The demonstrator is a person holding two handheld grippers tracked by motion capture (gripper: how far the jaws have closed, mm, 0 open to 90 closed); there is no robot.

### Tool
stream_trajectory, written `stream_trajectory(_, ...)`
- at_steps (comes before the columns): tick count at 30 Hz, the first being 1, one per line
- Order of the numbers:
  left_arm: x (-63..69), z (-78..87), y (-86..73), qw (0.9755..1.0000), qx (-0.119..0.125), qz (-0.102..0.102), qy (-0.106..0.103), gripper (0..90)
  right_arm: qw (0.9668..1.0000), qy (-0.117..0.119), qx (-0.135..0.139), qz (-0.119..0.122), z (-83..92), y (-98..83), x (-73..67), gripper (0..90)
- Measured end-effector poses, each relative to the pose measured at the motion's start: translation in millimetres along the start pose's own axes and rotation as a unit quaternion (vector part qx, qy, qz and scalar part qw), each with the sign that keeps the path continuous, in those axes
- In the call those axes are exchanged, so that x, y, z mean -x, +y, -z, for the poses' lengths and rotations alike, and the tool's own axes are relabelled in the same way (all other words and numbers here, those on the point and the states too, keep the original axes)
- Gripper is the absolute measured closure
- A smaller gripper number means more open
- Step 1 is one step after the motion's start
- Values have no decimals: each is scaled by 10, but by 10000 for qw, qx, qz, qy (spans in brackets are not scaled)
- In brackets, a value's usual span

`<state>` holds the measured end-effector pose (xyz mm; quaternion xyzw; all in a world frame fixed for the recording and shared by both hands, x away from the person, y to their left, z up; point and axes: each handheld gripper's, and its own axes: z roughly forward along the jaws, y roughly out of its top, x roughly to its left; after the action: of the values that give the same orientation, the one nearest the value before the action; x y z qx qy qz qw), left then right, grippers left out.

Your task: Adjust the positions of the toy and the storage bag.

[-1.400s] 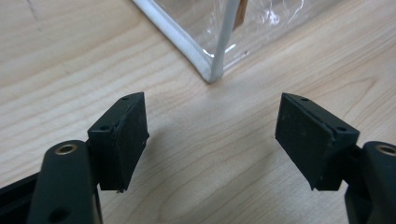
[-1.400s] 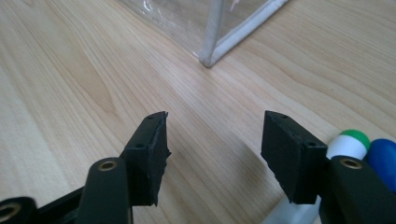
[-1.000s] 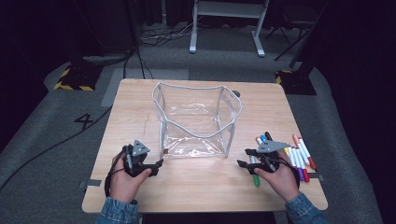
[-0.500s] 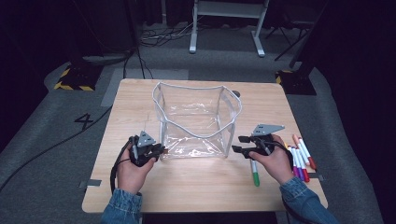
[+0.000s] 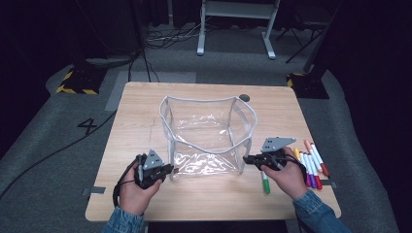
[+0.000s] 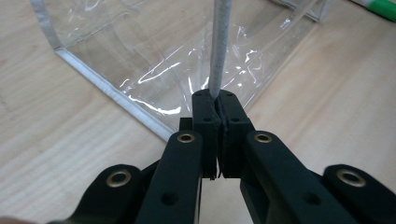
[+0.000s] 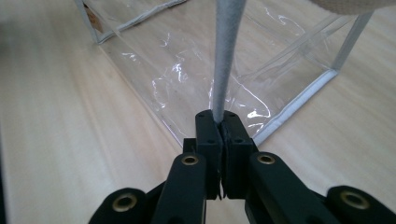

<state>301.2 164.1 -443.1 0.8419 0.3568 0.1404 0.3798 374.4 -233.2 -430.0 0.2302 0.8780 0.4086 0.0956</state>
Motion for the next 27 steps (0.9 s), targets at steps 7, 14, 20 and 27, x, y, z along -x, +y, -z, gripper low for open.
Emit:
stream_trajectory(7, 274, 72, -60, 9993, -79, -299, -221, 874, 9999, 128, -70, -15, 274, -250, -246, 878)
stream_trajectory(14, 563, 53, -44, 9958, -156, -595, -677, 873, 9998, 98, -87, -161, 560, -509, -408, 877)
stream_trajectory(20, 676, -4, 0, 9935, -165, -718, -863, 871, 9997, 15, -100, -223, 760, -678, -499, 877)
stream_trajectory(27, 822, -72, 64, 9904, -222, -861, -1055, 859, 9995, -74, -157, -274, 894, -779, -536, 877)
